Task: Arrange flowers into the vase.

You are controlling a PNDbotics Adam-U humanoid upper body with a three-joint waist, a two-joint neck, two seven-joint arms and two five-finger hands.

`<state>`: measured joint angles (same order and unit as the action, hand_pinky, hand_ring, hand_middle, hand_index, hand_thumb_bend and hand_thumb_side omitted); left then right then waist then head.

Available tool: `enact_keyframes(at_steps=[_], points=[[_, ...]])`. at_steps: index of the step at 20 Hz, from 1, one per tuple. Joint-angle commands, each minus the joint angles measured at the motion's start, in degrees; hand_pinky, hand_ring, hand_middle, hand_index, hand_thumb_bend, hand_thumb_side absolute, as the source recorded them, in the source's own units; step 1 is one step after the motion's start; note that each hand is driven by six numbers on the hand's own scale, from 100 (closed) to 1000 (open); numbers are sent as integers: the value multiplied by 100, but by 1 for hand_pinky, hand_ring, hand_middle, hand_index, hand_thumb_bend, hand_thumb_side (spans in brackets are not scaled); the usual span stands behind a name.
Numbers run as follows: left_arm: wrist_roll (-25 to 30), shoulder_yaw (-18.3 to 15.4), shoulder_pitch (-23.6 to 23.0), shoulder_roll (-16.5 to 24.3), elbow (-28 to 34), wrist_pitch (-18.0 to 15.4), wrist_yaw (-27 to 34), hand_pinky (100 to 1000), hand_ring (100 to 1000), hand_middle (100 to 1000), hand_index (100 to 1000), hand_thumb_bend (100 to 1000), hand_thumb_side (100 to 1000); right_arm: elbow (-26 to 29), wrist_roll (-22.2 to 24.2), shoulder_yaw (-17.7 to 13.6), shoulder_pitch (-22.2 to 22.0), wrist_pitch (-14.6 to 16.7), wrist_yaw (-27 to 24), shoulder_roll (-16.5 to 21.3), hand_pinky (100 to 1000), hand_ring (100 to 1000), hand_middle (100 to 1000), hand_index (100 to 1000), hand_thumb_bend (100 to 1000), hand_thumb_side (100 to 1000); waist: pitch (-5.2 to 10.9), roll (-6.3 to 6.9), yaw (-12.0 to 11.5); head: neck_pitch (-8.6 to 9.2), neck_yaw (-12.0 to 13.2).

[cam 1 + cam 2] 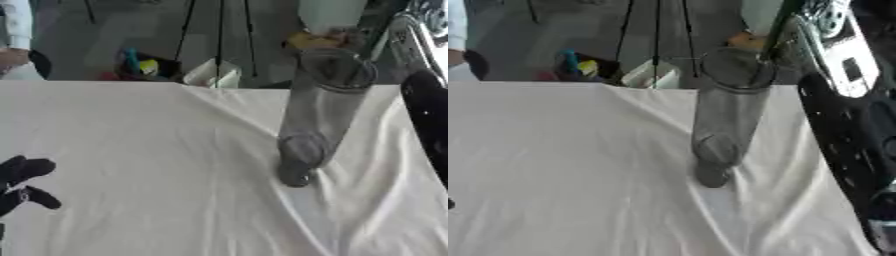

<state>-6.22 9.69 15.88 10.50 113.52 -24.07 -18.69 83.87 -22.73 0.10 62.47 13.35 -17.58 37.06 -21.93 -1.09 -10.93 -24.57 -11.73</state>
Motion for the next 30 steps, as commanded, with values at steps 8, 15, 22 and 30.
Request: enact_keyframes(at_steps=[8,15,22,30], points=[[34,93,86,17,107,2,-16,480,779,742,903,100,1000,26,55,1,102,20,9,148,100,100,100,100,230,834,-15,-120,-54,66,-21],[56,105,101,15,107,7,-28,479,780,742,903,100,1000,-69,111,26,119,117,96,140,100,100,100,100,235,885,-61,-161,-105,88,-28],[57,105,109,16,107,11,-34,479,780,743,903,100,1000,-159,165,19,102,96,377,159,100,100,100,100,210,983,-77,-176,-105,78,-21],[54,101,100,13,107,18,-35,479,780,743,902,100,1000,-101,127,11,103,-31,464,167,100,100,100,100,196,983,-67,-170,-83,55,-5]])
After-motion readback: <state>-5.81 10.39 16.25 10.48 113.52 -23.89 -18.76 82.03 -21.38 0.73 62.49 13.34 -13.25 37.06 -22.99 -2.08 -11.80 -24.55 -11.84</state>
